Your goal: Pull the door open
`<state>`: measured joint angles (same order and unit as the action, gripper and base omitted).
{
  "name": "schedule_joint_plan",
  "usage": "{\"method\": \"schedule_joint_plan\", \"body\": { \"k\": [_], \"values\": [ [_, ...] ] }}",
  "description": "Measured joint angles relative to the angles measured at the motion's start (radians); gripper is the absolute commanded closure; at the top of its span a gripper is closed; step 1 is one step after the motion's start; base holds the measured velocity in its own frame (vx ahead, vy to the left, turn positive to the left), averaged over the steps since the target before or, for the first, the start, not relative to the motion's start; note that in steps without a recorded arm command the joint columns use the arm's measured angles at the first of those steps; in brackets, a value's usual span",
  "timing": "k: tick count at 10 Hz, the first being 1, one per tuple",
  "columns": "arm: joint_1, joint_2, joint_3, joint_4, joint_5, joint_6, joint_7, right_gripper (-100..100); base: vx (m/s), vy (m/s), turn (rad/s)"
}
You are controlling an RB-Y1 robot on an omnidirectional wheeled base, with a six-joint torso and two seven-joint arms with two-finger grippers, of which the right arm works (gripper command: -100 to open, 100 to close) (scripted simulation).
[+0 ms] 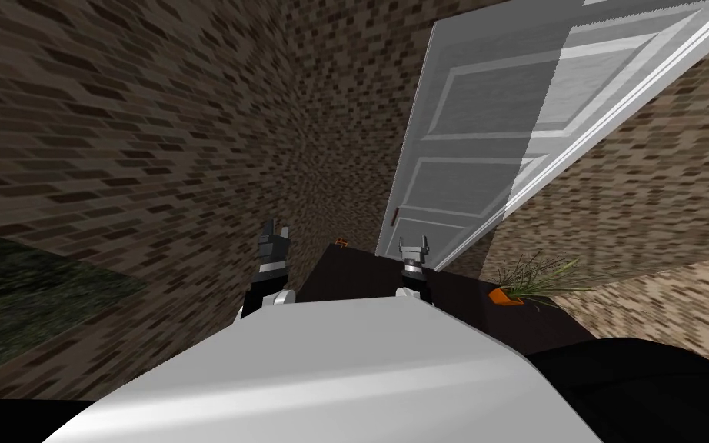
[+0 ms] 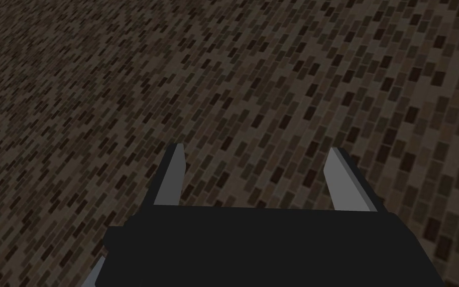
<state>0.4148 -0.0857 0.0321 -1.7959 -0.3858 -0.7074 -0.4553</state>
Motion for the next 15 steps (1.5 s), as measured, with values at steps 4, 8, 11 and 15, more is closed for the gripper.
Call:
{"method": "schedule_joint_plan", "body": {
  "k": [4,8,11,15],
  "values": [
    [-0.025,-0.014,0.002,0.106,-0.076,-0.035,-0.074,-100,0.082,-0.069,0.144],
    [-0.036,-0.032,0.0,0.188,-0.157,-0.055,-0.151,-100,0.069,-0.059,0.116],
    [-0.06,-0.039,0.001,0.263,-0.195,-0.08,-0.193,-100,0.064,-0.056,0.127],
    [-0.081,-0.049,-0.004,0.345,-0.275,-0.096,-0.261,-100,0.073,-0.077,0.139]
  ]
}}
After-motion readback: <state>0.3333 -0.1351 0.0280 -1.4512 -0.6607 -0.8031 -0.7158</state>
